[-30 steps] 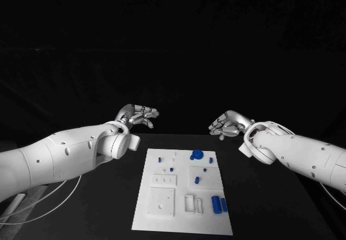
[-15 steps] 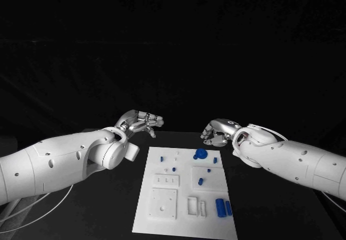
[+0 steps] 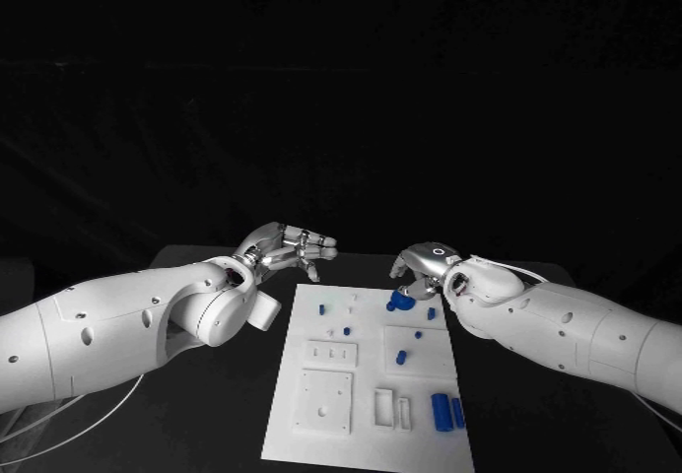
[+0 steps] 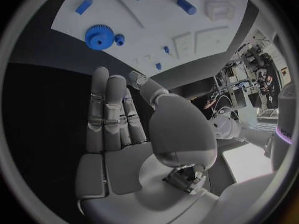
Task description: Assemble the parts on the task board
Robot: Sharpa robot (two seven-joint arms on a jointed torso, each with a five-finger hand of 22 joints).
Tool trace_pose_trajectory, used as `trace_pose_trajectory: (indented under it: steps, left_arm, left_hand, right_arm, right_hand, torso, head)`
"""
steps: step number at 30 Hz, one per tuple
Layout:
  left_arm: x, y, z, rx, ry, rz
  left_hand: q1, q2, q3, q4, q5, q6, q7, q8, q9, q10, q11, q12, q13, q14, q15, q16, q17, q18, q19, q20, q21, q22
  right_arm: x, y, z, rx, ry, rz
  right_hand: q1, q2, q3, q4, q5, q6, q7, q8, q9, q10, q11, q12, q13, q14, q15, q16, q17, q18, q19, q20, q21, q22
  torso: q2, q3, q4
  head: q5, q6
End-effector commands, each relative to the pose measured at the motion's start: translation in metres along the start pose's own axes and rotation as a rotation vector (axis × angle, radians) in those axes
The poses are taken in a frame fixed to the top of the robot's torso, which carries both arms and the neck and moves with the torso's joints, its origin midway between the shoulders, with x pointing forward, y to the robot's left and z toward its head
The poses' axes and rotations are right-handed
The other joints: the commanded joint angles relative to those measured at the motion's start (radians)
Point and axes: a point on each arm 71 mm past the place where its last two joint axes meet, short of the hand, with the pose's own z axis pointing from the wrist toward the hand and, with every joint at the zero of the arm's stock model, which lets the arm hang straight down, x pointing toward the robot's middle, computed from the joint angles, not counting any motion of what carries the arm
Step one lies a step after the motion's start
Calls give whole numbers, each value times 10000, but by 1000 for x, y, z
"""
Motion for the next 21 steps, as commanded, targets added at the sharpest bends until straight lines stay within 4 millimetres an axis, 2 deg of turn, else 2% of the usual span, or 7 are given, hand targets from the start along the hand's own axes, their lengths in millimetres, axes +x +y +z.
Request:
trace_pose_trajectory:
  steps: [1, 7, 11, 21]
  left_arm:
    - [4, -4, 0, 213, 400, 16]
    - [6, -6, 0, 231, 453, 16]
    - [6, -6, 0, 223, 469, 13]
    - [8, -7, 0, 231, 529, -3]
  left_hand:
    - [-115, 11, -29, -83, 22, -93, -10, 17, 1, -100, -21, -21, 8, 18, 49, -40, -16, 64, -33, 13, -10, -15]
    - [-136, 26, -50, -111, 16, -100, -6, 19, 1, -119, -14, -27, 6, 23, 52, -49, -27, 69, -22, 16, -13, -21]
    - [-159, 37, -67, -115, 19, -108, -3, 16, 0, -130, -10, -24, 7, 28, 55, -52, -32, 70, -18, 18, -18, -26]
    - [-185, 60, -104, -130, 20, -111, -4, 21, 2, -153, -4, -24, 7, 29, 60, -68, -47, 71, -9, 24, -35, -42]
  right_arm:
    - [2, 1, 2, 121, -214, -704]
    - [10, 3, 3, 162, -50, -832]
    - [15, 4, 3, 176, 119, -877]
    - [28, 1, 2, 293, 509, -1011]
  right_hand:
    - [119, -84, -193, 21, -58, -129, 8, -39, -13, -159, 4, 13, -9, -5, 75, 59, -35, 221, 5, 119, -113, 28]
    - [317, -88, -558, 96, -146, -160, 3, -41, -15, -292, 31, 9, -9, -44, 102, 189, -137, 310, 155, 213, -418, 153]
    - [275, -67, -498, 71, -164, -91, -11, -41, -14, -204, 15, 8, -10, -57, 94, 239, -161, 320, 179, 219, -508, 286]
    - [186, -52, -347, 15, -204, -4, -14, -41, -12, -122, -3, 10, -9, -75, 83, 281, -207, 311, 209, 201, -689, 637]
  torso:
    - [180, 5, 56]
    - [326, 20, 94]
    - [450, 27, 110]
    - [658, 26, 159]
  head:
    - [-20, 36]
    - [-64, 48]
    - [-91, 98]
    - [-136, 140]
